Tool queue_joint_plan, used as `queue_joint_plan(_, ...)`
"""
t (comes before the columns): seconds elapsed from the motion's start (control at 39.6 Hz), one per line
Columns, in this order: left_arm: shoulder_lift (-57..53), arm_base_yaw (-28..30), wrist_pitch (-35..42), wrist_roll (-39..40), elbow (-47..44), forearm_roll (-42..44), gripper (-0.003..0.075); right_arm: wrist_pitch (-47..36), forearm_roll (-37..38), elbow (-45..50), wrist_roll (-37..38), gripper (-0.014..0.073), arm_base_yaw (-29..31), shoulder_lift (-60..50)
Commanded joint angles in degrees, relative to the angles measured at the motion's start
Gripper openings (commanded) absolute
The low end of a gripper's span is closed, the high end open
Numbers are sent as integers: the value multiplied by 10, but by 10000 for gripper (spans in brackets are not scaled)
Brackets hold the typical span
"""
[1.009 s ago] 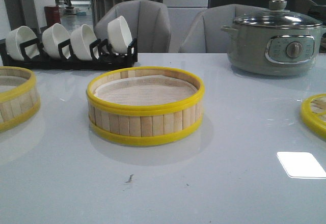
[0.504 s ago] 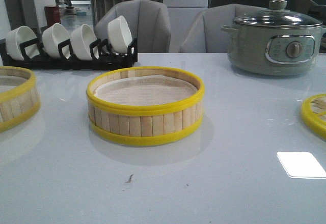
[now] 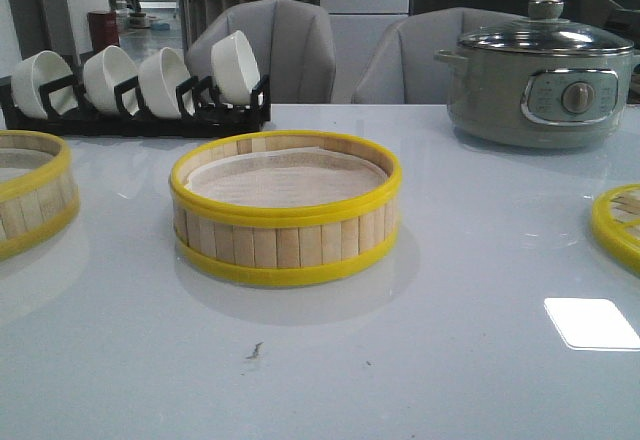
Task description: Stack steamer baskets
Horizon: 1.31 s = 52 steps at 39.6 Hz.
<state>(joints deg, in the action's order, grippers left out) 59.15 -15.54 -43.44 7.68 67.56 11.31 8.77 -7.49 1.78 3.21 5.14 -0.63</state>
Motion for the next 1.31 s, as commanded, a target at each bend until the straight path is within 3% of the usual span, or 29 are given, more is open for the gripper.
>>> queue_joint_plan(0.0, -8, -3, 54, 7, 18, 14, 85, -53, 5, -9, -3, 48, 3, -12)
queue_joint_plan(0.78, -7, -3, 34, 7, 18, 16, 85, -55, 5, -9, -3, 48, 3, -12)
queue_joint_plan(1.03, -6, -3, 33, 7, 18, 16, 85, -187, -6, -13, 1, 48, 3, -12)
queue_joint_plan(1.16, -6, -3, 26, 7, 18, 16, 85, -40, -52, -80, 37, 48, 1, -2)
queue_joint_plan(1.29, -6, -3, 25, 7, 18, 16, 85, 58, -39, -178, 28, 48, 1, 74)
